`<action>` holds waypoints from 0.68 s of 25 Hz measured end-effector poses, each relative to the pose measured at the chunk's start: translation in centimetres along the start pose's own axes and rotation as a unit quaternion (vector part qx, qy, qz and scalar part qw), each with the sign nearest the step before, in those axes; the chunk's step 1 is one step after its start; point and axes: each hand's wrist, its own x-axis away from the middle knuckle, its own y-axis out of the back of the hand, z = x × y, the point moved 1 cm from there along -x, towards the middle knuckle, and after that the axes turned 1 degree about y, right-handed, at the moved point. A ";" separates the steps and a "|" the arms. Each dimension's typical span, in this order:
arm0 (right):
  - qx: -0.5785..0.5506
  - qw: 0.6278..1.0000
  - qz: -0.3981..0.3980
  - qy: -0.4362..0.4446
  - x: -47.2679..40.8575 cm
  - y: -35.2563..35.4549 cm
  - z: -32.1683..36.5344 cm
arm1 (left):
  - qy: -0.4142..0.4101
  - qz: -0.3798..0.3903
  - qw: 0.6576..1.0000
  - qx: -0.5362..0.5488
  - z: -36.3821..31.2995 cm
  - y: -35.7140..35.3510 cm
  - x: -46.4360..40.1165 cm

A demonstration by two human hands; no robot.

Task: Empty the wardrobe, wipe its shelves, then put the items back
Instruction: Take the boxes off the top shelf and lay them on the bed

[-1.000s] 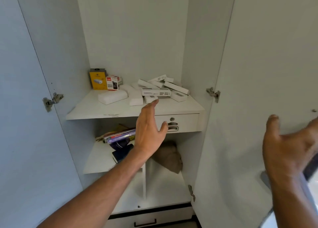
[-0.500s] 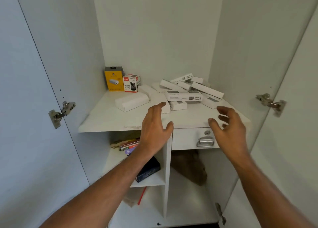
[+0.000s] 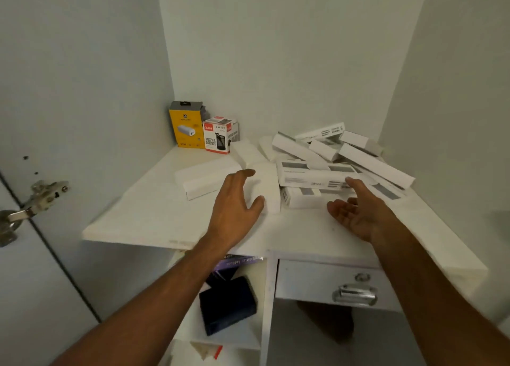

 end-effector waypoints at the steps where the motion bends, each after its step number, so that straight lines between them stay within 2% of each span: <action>1: -0.016 1.000 0.013 -0.018 -1.3 -0.2 0.7 | 0.004 -0.004 1.000 -0.002 -0.2 -0.6 -1.3; 6: -0.080 0.995 0.026 -0.050 -4.9 -1.0 2.1 | 0.022 -0.012 1.000 -0.013 -1.0 -2.5 -5.2; 9: -0.029 0.999 0.012 -0.038 -5.9 -1.5 2.0 | 0.044 -0.005 0.999 -0.012 -1.0 -3.1 -6.0; 12: 0.020 0.999 0.023 0.030 -5.7 -2.0 3.1 | 0.067 -0.013 0.997 0.029 -1.5 -2.5 -6.8; 14: 0.077 0.991 0.066 0.084 -4.6 -2.7 4.6 | 0.107 0.018 0.989 0.103 -2.3 -1.6 -7.3; 17: 0.146 0.973 0.127 0.125 -2.6 -4.8 5.5 | 0.182 0.146 0.941 0.244 -3.4 -0.3 -6.9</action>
